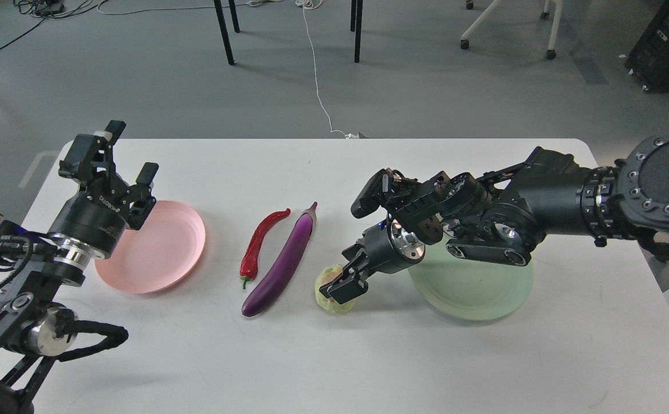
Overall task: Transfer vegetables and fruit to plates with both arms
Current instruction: 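Lower the right gripper onto the pale yellow peach and grasp it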
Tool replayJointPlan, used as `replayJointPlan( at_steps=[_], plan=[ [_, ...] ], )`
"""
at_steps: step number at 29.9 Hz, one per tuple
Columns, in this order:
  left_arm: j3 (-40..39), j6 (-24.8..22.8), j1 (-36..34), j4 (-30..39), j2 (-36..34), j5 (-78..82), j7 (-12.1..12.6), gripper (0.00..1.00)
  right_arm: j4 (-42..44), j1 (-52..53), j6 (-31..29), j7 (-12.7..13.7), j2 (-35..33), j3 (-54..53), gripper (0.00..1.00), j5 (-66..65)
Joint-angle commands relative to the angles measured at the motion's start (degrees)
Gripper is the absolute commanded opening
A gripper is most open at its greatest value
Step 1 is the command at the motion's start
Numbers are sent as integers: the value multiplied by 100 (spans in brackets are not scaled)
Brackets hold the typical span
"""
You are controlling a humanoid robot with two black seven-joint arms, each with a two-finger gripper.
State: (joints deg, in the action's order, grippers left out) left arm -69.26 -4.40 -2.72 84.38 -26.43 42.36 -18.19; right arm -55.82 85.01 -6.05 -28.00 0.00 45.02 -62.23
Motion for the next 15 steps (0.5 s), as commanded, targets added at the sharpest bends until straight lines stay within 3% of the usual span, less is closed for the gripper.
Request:
replayJointPlan(
  at_steps=[1,7,15],
  plan=[
    [0,0,0,0,-46,0,-9,98,10,-11,-1,0,0,7,84,18],
    [-9,0,0,0,-55,0,-9,98,10,-28,-10,0,0,24,52,27],
    [-9,0,0,0,-55,0,-9,98,-26,15,-37,0,0,24,43,246]
  ],
)
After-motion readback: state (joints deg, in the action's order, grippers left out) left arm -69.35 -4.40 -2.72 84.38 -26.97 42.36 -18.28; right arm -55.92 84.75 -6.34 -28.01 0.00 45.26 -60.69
